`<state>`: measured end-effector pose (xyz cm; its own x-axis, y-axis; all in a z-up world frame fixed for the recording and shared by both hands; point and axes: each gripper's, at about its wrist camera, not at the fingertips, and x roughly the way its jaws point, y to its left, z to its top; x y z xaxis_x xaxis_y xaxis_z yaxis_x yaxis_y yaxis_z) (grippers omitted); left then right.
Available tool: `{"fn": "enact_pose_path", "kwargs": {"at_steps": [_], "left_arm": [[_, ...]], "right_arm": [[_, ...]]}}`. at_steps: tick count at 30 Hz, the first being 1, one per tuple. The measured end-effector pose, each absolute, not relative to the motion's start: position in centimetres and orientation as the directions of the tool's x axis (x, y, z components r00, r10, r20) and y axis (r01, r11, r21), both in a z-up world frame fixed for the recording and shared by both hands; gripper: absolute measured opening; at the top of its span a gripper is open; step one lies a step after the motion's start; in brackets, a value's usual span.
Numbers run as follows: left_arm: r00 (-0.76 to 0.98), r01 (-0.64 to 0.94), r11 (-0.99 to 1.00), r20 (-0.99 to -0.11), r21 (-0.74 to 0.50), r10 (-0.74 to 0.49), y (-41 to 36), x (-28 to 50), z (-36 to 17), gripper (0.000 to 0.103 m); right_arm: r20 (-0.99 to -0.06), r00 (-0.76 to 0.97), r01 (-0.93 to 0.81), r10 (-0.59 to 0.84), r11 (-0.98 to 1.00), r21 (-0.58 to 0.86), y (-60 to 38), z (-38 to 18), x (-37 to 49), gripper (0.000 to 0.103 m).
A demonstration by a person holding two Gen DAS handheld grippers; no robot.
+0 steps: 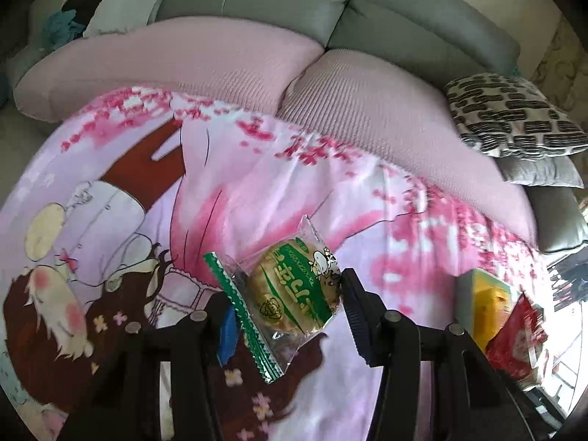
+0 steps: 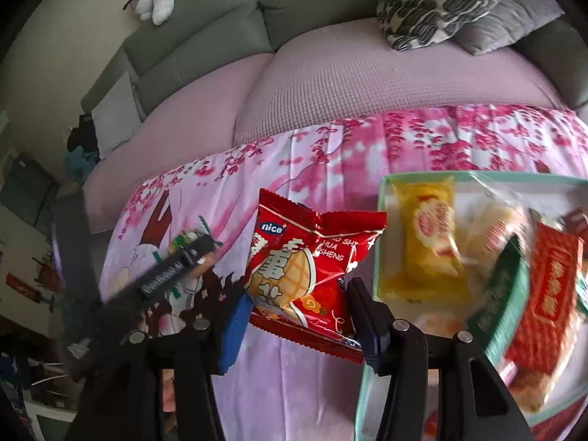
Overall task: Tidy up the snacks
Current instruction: 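Carry the green-striped pack with the left tool while the right tool carries the wafer pack to the tray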
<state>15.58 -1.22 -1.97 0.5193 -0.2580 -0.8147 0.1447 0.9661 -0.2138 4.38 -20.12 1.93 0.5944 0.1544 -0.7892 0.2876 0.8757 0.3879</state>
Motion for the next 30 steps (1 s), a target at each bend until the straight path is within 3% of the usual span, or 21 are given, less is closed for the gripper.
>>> {"fn": "enact_pose_path", "kwargs": {"at_steps": [13,22,30], "left_arm": [[0.629,0.230,0.949,-0.710,-0.218,-0.316,-1.9,8.0,5.3,0.052],[0.616,0.282,0.925,-0.691,-0.254,-0.378,-3.6,4.8,6.0,0.052],[0.547,0.405,0.879,-0.703,-0.252,-0.454,-8.1,2.5,5.9,0.052]], "right_arm": [[-0.773,0.621,0.334,0.127,0.850,0.408,-20.1,1.2,-2.9,0.055],[-0.757,0.644,0.369,0.113,0.821,0.436,-23.2,1.6,-4.9,0.055],[-0.736,0.676,0.502,-0.024,0.746,0.438,-29.2,3.1,-8.6,0.055]]}}
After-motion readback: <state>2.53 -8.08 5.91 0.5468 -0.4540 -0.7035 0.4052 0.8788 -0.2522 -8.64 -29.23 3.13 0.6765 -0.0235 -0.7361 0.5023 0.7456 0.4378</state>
